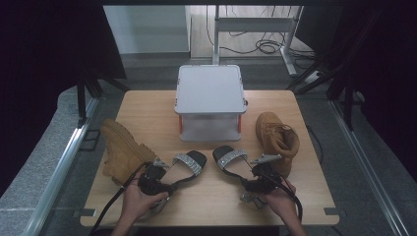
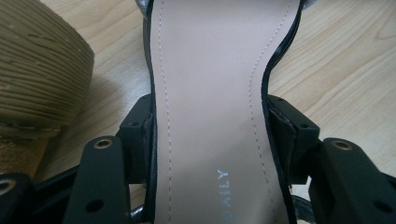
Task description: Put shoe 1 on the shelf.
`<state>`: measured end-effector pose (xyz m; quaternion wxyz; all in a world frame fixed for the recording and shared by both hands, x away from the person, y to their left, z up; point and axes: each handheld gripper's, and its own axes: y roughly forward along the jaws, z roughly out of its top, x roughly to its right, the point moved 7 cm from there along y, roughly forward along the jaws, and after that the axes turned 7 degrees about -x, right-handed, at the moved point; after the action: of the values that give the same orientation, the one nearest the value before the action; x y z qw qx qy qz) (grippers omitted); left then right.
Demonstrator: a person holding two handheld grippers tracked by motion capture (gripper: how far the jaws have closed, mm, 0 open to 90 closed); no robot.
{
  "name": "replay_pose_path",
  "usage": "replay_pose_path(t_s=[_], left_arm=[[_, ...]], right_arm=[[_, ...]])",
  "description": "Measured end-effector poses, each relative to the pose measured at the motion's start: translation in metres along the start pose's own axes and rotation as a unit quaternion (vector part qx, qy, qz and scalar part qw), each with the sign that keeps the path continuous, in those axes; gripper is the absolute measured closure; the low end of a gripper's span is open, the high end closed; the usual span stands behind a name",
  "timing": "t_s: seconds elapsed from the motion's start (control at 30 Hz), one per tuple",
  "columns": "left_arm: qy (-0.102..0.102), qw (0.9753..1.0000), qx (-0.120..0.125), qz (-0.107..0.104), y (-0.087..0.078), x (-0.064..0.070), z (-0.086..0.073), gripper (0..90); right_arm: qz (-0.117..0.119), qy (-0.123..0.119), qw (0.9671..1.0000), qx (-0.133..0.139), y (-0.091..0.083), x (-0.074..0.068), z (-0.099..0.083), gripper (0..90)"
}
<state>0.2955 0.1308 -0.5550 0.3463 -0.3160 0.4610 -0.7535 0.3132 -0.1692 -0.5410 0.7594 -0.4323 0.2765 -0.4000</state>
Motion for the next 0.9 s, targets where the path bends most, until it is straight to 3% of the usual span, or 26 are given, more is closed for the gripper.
replay_pose_path(t_s=[0.37, 0.53, 0.63, 0.9], left_arm=[[-0.036, 0.9988, 0.035, 0.000, -0.006, 0.001, 0.008, 41.9], [-0.040, 0.9983, 0.042, -0.004, -0.006, 0.005, 0.014, 41.9], [-0.048, 0.9974, 0.053, 0.001, -0.006, 0.007, 0.020, 41.8], [-0.063, 0.9952, 0.073, 0.015, -0.006, 0.006, 0.035, 41.8]], right_arm=[[-0.006, 0.032, 0.9993, 0.020, -0.005, 0.004, 0.002, 42.0], [-0.005, 0.048, 0.9984, 0.029, -0.004, 0.004, 0.004, 42.0], [-0.001, 0.056, 0.9978, 0.035, -0.003, 0.004, 0.008, 41.9], [-0.020, 0.076, 0.9957, 0.048, 0.000, 0.005, 0.019, 41.9]])
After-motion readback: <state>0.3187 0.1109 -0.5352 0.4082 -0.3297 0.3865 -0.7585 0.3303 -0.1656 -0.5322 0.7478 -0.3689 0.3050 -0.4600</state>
